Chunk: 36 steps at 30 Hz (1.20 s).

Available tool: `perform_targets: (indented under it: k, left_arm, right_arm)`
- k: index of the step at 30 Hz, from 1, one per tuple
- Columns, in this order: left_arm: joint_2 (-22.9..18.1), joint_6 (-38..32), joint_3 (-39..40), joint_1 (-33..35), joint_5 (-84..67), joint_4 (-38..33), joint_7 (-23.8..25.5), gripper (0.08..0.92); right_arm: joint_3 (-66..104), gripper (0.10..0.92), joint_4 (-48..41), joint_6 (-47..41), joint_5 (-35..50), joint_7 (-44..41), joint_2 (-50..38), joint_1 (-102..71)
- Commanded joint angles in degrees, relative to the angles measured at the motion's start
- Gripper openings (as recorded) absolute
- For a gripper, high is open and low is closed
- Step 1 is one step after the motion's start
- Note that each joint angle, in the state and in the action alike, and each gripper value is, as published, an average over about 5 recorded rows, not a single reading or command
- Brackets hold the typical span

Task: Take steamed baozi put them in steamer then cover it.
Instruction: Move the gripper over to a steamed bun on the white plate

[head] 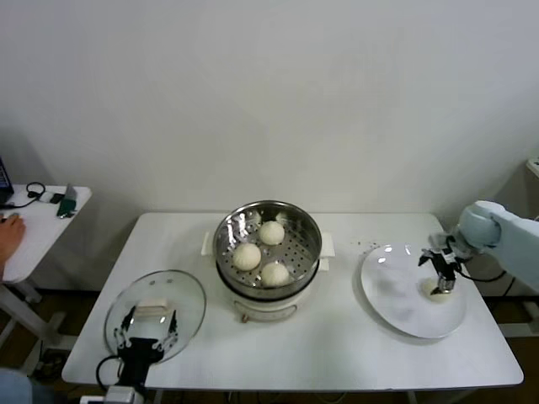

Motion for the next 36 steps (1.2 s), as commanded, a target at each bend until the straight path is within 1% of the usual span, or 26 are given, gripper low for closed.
perform_targets:
  k: [1,12,23,31,36]
  left_arm:
    - [-0.3,0.0,0.0,0.0,0.3,0.3,0.0,0.823]
    - [-0.3,0.2,-0.1,0.1,0.4,0.4,-0.1,0.823]
    - [-0.2,0.6,-0.2,-0.3,0.6,0.3,-0.2,0.823]
    - [-0.2,0.7,0.0,-0.4,0.7,0.2,-0.2,0.823]
    - [-0.3,0.7,0.1,-0.2,0.8,0.0,-0.2,0.823]
  right_arm:
    - [9.1,0.823,-6.2,0.3,-5.8,-0.4,0.0,-8.8]
    - [10.1,0.823,-12.0,0.9,-6.3,-1.1,5.3,-7.9]
    - [8.6,0.821,-13.3,1.2,-5.5,-2.8,7.4,-7.0]
    - [7.2,0.744,-13.4,1.6,-4.1,-3.5,7.3,-5.5]
    - [5.2,0.719,-12.5,1.2,-1.3,-3.6,6.1,-3.5]
